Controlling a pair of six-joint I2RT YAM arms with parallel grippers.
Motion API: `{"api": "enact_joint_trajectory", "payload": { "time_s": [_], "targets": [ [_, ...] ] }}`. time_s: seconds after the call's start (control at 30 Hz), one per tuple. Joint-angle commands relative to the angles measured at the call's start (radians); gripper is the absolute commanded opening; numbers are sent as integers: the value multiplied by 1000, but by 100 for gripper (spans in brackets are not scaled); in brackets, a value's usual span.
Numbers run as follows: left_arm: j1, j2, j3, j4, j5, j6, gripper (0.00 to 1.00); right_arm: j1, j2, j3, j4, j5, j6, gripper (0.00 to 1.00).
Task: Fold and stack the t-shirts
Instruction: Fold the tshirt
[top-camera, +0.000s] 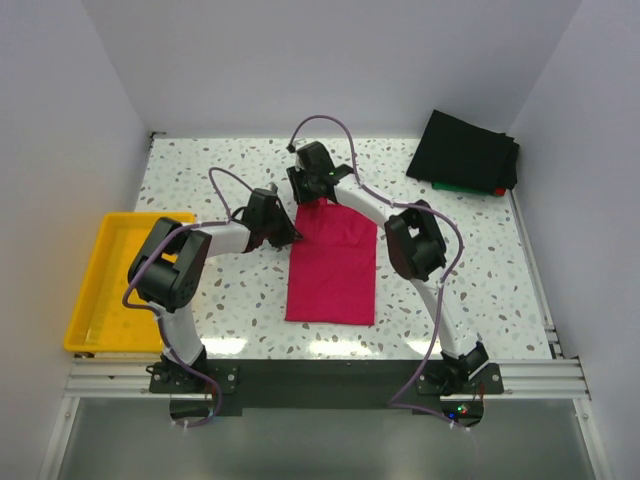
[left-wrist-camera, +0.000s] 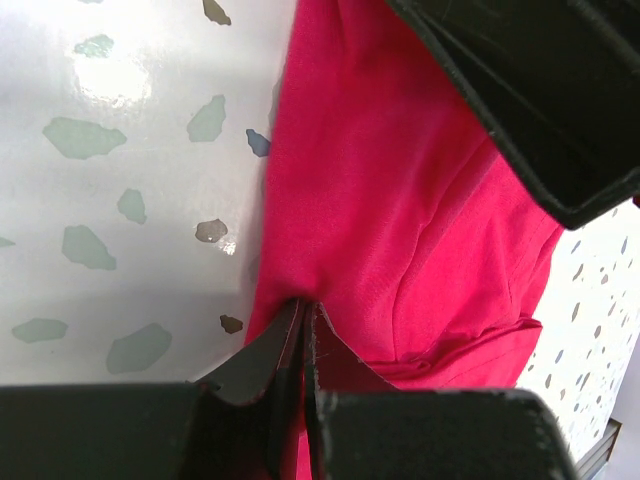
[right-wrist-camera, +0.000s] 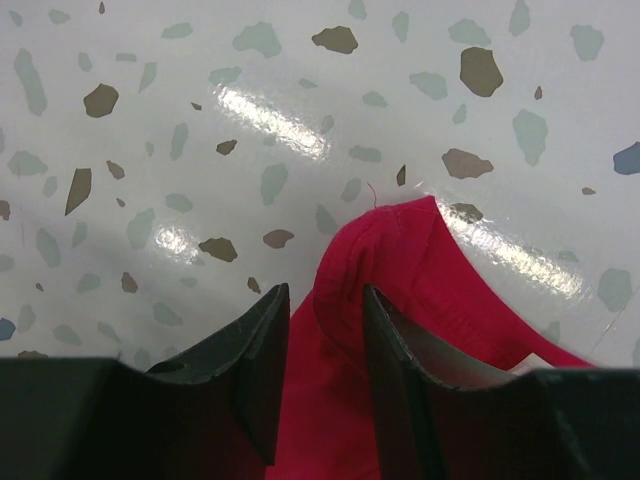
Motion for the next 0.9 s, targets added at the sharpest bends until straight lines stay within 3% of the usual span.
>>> {"api": "enact_joint_trajectory", "payload": {
  "time_s": [0.0,0.3,0.67,0.87],
  "targets": [
    [10,36,7,-25,-18,-5,8,2,-12,23,5,18,-11,40],
    [10,36,7,-27,-18,-5,8,15,13,72,-22,38,-20,39],
    [10,42,7,-25,-15,-5,8,13,59,121,-74,57,-31,30],
    [10,43,6,-25,-17,-5,8,12,43,118,-61,49,-14,14]
  ]
}}
